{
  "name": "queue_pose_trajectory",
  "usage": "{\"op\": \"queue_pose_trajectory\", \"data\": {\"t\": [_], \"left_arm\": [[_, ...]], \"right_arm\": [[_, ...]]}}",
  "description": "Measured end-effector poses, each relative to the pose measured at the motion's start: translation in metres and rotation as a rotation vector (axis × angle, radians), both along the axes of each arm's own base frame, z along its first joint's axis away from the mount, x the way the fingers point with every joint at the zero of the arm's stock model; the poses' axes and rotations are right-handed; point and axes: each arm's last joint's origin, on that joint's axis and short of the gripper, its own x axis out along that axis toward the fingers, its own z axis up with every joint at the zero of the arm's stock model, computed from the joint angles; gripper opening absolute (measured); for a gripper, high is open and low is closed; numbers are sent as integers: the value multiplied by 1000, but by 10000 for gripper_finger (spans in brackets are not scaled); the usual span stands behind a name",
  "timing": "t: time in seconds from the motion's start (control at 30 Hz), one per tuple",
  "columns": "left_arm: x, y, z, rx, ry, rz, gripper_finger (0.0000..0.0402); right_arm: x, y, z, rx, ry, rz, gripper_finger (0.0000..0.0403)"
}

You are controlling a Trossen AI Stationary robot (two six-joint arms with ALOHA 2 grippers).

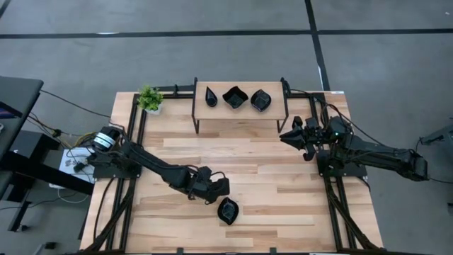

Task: Pick & Place Mini shaped plates
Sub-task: Stack the leaf shaped plate on top of the leaf shaped plates on the shelf

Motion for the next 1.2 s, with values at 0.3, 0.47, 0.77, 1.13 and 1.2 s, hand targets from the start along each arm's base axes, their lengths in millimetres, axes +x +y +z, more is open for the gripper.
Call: {"op": "queue_pose_trajectory", "data": {"t": [0.3, 0.47, 0.77, 1.13, 1.2], "left_arm": [[7, -4, 3, -7, 3, -15, 66], [6, -6, 2, -11, 11, -25, 66], [2, -14, -1, -23, 28, -73, 66], [8, -19, -21, -32, 72, -179, 66], [11, -20, -21, -42, 47, -188, 66]], "right_arm": [[0, 0, -1, 3, 13, -1, 68], [0, 0, -2, 5, 17, -2, 68], [0, 0, -2, -4, 22, -4, 68], [-1, -3, -5, -1, 45, -28, 68], [-1, -4, -5, -1, 45, -38, 68]]}}
